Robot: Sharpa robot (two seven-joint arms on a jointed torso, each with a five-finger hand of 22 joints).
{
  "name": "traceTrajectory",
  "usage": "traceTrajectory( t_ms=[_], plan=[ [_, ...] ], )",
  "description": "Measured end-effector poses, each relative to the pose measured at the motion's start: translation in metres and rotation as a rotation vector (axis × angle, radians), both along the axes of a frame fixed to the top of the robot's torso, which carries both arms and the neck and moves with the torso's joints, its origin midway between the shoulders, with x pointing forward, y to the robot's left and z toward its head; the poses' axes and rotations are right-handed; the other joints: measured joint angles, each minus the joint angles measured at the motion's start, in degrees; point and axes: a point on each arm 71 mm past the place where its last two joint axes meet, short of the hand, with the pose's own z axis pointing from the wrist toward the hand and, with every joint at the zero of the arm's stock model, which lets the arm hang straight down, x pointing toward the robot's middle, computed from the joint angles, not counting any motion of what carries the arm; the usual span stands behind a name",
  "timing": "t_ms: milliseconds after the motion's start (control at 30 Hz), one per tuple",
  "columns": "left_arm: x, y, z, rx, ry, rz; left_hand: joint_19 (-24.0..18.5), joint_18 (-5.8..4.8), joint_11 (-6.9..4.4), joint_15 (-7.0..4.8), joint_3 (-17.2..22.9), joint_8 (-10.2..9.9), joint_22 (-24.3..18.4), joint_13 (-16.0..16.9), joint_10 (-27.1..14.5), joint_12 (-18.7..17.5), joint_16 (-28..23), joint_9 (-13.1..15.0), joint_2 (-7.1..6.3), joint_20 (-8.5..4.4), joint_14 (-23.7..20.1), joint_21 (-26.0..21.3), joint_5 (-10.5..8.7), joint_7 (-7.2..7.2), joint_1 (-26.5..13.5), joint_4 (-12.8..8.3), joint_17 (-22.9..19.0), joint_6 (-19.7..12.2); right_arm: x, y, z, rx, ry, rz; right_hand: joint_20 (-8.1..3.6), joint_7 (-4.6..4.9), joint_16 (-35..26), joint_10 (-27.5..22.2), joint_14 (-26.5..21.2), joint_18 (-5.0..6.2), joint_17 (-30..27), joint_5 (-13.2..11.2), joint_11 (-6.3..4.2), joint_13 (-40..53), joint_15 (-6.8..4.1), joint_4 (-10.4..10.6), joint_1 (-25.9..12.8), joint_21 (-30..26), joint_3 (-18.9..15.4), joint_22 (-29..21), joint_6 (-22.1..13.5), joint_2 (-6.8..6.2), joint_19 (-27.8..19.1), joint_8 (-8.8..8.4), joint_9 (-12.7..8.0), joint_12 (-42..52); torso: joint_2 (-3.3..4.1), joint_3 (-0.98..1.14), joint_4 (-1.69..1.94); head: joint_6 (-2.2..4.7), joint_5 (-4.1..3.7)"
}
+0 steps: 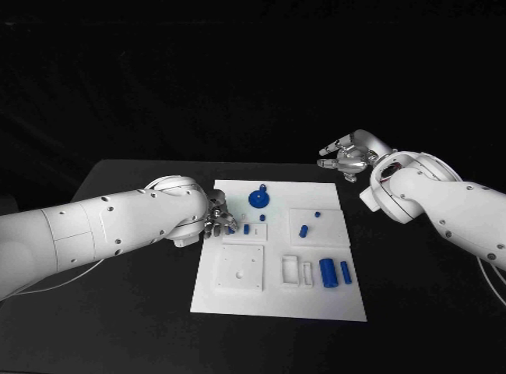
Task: Assemble the parts on the task board
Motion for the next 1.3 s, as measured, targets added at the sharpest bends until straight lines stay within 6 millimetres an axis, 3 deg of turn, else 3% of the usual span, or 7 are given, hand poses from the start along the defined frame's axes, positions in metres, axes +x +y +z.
traceTrajectory(
  t_ms=[567,767,867,1067,1300],
  plan=[
    [-0.0002,0.0001,-0.0001,0.0,0.003,-0.002,-0.2,0.0,0.0,0.03,0.3,0.1,0.0,0.7,0.0,0.0,0.2,-0.5,0.42,0.21,0.0,0.0,0.07,0.0,-0.2,0.0,0.3,0.0,0.0,0.0,-0.0009,0.0,0.002,0.0,0.0,0.0,0.0,0.0,0.0,-0.02,0.0,0.0,0.0,0.0,0.0,0.0,0.0,0.0,0.0,0.0,0.0,0.0,0.0,0.0,0.0,0.0,-0.01,-0.02,0.0,-0.16,-0.05],
    [0.0002,-0.0001,-0.0001,0.004,0.004,-0.005,-0.2,0.0,0.0,0.11,0.8,0.1,0.0,1.3,0.0,0.3,0.6,-0.5,0.94,0.21,-0.1,0.4,3.78,0.0,-0.7,-0.5,0.7,0.0,0.0,-0.0001,-0.001,0.0,0.002,0.0,0.0,0.0,0.0,0.0,0.0,-0.03,0.0,0.0,0.0,0.0,0.0,0.0,0.0,0.0,0.0,0.0,0.0,0.0,0.0,0.0,0.0,0.0,-0.01,-0.01,0.01,-0.22,-0.04],
    [0.0003,-0.0003,0.0,0.007,0.005,-0.007,-0.2,0.0,0.0,0.11,0.8,0.1,0.0,1.4,0.0,0.3,0.8,-0.5,1.16,0.23,-0.1,0.6,4.04,0.0,-0.9,-0.5,0.7,0.0,0.0,-0.0001,-0.0011,0.0,0.002,0.0,0.0,0.0,0.0,0.0,0.0,-0.03,0.0,0.0,0.0,0.0,0.0,0.0,0.0,0.0,0.0,0.0,0.0,0.0,0.0,0.0,0.0,0.0,-0.01,-0.01,0.01,-0.23,-0.01],
    [0.0004,-0.0004,0.0,0.014,0.011,-0.014,-0.6,0.0,-0.05,0.1,0.8,0.1,0.0,2.2,0.0,1.1,1.6,-0.6,0.99,0.62,-0.1,1.1,6.34,0.0,-1.4,-0.5,1.3,0.0,0.0001,-0.0003,-0.0011,0.0,0.003,-0.001,0.0,0.0,0.0,0.0,0.0,-0.04,0.0,0.0,0.0,0.0,0.0,0.0,0.0,0.0,0.0,0.0,0.0,0.0,0.0,0.0,0.0,0.0,-0.01,0.0,0.01,-0.32,0.03],
    [0.0003,-0.0003,-0.0002,0.024,0.019,-0.021,-0.6,0.0,-0.21,0.0,0.6,0.1,0.0,2.5,0.2,1.2,1.6,-0.8,0.92,0.62,-0.2,1.3,6.49,0.01,-1.6,-0.7,1.5,0.0,0.0003,-0.0009,-0.0015,-0.001,0.003,-0.002,0.0,0.0,0.0,0.0,0.0,-0.04,0.0,0.0,0.0,0.0,0.0,0.0,0.0,0.0,0.0,0.0,0.0,0.0,0.0,0.0,0.0,0.0,-0.04,0.0,0.01,-0.3,-0.01]
  ],
)
